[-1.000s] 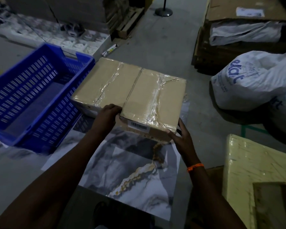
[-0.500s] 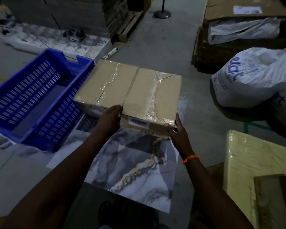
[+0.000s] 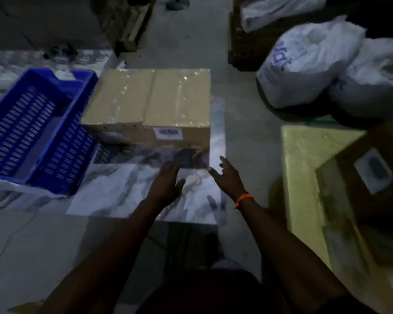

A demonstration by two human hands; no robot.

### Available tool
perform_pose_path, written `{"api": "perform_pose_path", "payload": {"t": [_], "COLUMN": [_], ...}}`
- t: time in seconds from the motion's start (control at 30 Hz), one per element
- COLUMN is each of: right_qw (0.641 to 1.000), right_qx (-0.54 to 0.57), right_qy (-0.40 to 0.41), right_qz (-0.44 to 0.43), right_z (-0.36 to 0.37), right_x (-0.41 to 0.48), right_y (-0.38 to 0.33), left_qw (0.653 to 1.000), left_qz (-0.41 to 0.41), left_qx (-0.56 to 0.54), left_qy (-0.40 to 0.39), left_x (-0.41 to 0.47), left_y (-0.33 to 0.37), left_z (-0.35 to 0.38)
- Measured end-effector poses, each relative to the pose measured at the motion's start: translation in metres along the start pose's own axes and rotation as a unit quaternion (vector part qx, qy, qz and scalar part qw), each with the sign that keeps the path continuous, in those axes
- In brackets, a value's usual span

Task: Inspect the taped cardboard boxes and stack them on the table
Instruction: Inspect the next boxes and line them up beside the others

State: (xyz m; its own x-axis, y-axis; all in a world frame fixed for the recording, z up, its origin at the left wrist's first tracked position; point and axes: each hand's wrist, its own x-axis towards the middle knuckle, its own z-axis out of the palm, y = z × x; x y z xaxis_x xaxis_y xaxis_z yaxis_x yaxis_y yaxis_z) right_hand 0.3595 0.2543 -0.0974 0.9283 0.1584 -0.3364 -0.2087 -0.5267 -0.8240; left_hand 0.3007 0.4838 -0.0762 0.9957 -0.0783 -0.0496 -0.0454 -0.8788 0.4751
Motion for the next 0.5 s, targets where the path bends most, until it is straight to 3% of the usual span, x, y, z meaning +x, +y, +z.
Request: {"api": "perform_pose_path", "payload": {"t": [0.2, 0.37, 0.5], "right_qw": [0.975, 0.932, 0.891], "right_qx": [0.076, 0.036, 0.051], "right_qy": [0.149, 0.296, 0.388], "right_qz": [0.148, 0.207, 0.230], "right_z": [-0.010, -0.048, -0.078], "right_x": [-0.156, -0.285, -0.353], "right_y": [0.102, 0.150, 0.177], "left_qw": [0.986, 0.946, 0.920], "left_qz": [0.116, 0.231, 0.305], "left_qx": [-0.080, -0.095, -0.108], "left_qy": [-0.093, -0.205, -0.221], "left_x": [-0.065, -0.105, -0.121], "left_y": [0.073, 0.138, 0.193], "left_z": [0.081, 0.137, 0.151]}}
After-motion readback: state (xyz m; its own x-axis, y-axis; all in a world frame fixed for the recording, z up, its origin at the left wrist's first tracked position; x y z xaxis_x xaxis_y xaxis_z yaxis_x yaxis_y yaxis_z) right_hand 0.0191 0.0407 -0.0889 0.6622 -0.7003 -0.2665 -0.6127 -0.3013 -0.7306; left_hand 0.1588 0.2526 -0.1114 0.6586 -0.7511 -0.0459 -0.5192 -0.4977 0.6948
